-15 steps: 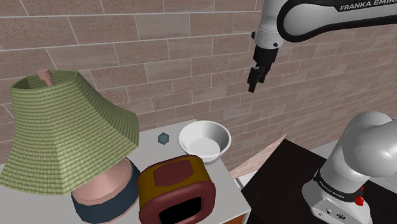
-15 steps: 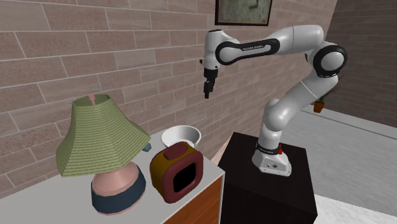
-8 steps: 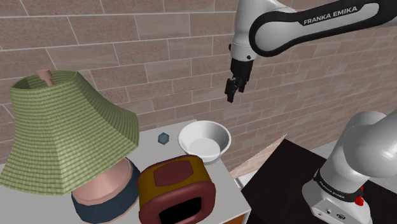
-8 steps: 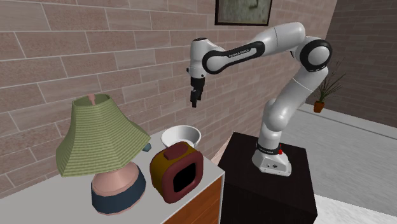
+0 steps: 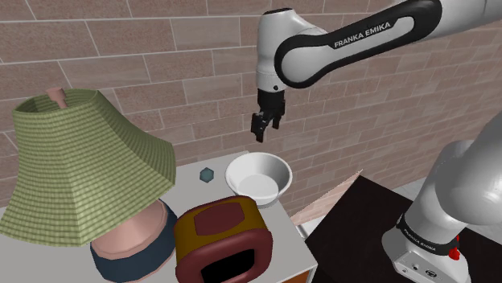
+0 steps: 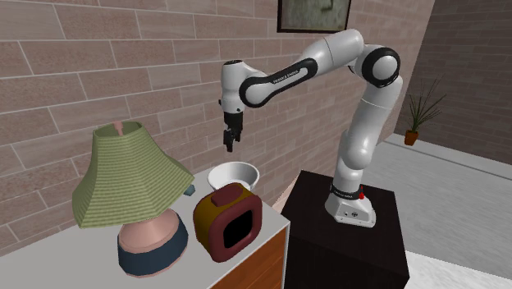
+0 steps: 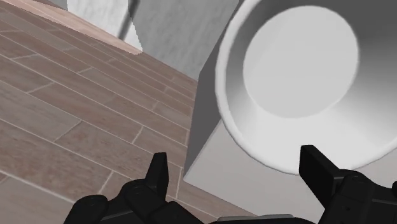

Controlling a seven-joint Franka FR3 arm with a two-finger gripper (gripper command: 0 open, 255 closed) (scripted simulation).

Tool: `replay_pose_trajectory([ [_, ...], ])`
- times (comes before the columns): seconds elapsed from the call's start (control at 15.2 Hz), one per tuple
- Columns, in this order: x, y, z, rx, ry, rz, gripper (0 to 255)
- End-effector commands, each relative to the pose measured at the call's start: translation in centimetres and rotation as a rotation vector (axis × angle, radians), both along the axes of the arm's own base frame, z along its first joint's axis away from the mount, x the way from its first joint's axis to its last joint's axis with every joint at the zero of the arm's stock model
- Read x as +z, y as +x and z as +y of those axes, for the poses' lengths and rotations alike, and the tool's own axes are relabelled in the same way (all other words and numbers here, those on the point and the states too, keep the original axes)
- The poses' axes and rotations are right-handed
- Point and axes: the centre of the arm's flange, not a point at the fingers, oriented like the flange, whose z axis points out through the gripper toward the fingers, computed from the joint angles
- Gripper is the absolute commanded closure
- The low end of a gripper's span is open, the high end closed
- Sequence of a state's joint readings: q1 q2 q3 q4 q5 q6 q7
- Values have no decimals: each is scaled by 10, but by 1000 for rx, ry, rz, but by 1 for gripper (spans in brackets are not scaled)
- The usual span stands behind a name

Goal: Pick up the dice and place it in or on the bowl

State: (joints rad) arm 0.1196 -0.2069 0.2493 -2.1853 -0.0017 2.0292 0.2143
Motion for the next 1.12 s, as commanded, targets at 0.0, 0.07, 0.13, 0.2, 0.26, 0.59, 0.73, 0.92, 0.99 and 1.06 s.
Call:
replay_pose_trajectory([
  [0.0,-15,14,19,4,6,5,0],
  [0.07,-20,21,29,7,9,7,0],
  [0.13,-25,28,39,10,11,10,0],
  [0.2,-30,34,49,12,14,12,0],
  [0.26,-35,41,59,15,17,14,0],
  [0.59,-59,74,110,27,30,25,0],
  [0.73,-69,87,130,32,35,30,0],
  [0.92,-83,106,161,40,43,36,0],
  [0.99,-88,112,171,42,45,38,0],
  [1.06,-89,113,174,43,46,39,0],
])
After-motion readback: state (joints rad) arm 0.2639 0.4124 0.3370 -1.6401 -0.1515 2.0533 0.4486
